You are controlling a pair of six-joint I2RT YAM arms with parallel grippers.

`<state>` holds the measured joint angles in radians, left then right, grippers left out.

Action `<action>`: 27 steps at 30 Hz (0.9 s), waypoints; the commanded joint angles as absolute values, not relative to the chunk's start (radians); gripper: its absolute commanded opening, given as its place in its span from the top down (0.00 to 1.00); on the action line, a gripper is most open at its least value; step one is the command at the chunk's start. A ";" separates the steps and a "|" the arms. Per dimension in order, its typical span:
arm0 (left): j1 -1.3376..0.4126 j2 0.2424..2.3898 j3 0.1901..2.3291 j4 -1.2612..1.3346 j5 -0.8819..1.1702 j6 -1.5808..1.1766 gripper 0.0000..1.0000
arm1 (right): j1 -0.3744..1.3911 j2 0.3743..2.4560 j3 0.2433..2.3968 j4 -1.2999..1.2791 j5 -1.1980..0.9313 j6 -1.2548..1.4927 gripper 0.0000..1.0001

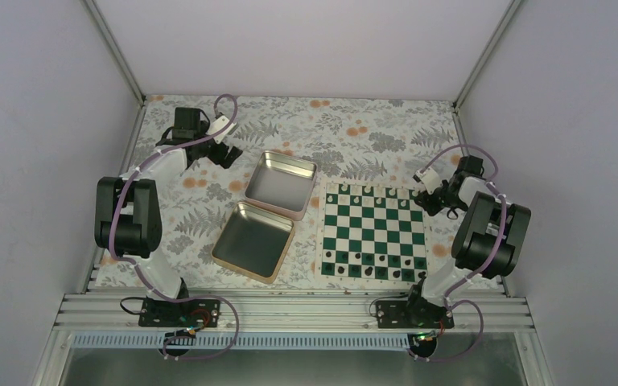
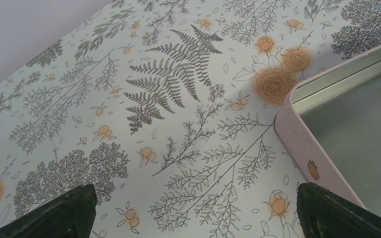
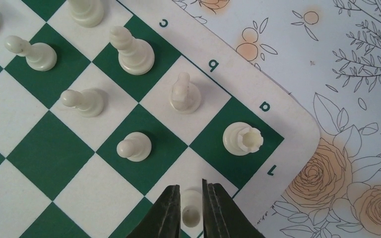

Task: Set up the chess pieces on the board
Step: Place the chess piece on the chessboard, then reset both arms

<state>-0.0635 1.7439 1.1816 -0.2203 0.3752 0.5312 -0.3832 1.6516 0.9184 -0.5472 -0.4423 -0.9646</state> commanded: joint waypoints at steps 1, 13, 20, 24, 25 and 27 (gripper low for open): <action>-0.065 1.743 1.203 -0.230 0.391 0.539 0.00 | -0.395 1.684 0.937 -0.539 -0.478 -0.978 0.85; -0.068 1.718 1.187 -0.218 0.407 0.539 0.00 | -0.394 1.591 0.940 -0.592 -0.490 -0.985 0.75; -0.068 1.723 1.209 -0.231 0.412 0.521 0.00 | -0.368 1.412 1.042 -0.795 -0.576 -1.002 0.65; -0.068 1.718 1.218 -0.235 0.390 0.509 0.00 | -0.307 1.355 1.149 -0.870 -0.724 -0.976 0.32; -0.068 1.716 1.220 -0.234 0.380 0.503 0.00 | -0.285 1.349 1.172 -0.863 -0.769 -0.955 0.09; -0.068 1.713 1.232 -0.248 0.364 0.491 0.00 | -0.244 1.340 1.197 -0.800 -0.838 -0.884 0.00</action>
<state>-0.0639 1.7435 1.1915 -0.2276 0.3744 0.5175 -0.3157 1.3663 1.1355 -0.8032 -0.6300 -0.9699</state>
